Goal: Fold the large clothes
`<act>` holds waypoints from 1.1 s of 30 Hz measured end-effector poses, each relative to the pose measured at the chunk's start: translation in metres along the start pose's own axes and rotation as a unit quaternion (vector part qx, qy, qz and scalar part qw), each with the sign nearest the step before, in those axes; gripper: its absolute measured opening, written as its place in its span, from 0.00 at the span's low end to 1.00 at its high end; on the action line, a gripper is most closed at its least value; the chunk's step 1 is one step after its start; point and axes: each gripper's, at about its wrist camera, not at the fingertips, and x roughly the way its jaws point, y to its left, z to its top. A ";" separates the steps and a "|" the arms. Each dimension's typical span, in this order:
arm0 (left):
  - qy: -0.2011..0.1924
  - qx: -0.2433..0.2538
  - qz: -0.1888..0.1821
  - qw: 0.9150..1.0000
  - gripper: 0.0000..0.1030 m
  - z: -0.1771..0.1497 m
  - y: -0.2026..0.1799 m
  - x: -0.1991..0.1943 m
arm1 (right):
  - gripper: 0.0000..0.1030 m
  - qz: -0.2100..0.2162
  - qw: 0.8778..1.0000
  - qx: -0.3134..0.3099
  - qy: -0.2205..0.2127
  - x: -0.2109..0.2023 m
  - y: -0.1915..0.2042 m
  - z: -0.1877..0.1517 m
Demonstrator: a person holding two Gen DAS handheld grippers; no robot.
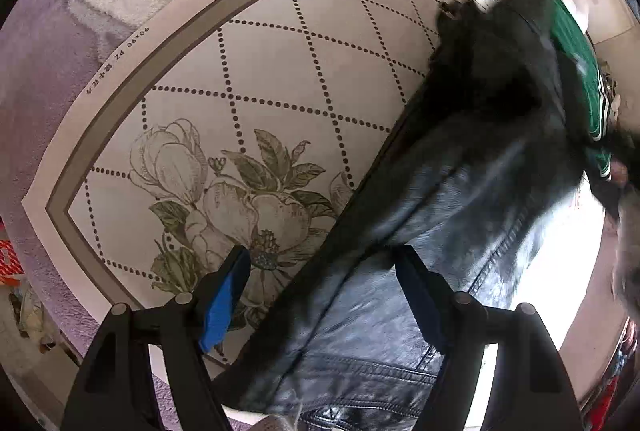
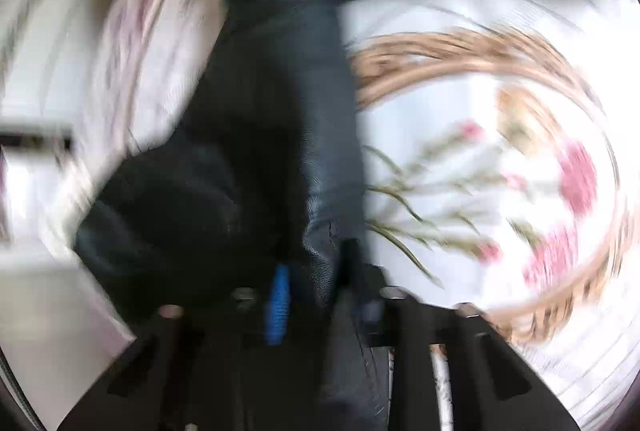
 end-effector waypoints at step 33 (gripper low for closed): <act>-0.027 -0.017 0.016 0.999 0.74 -0.004 0.043 -0.034 | 0.30 -0.065 0.964 -0.240 0.093 0.019 0.137 -0.096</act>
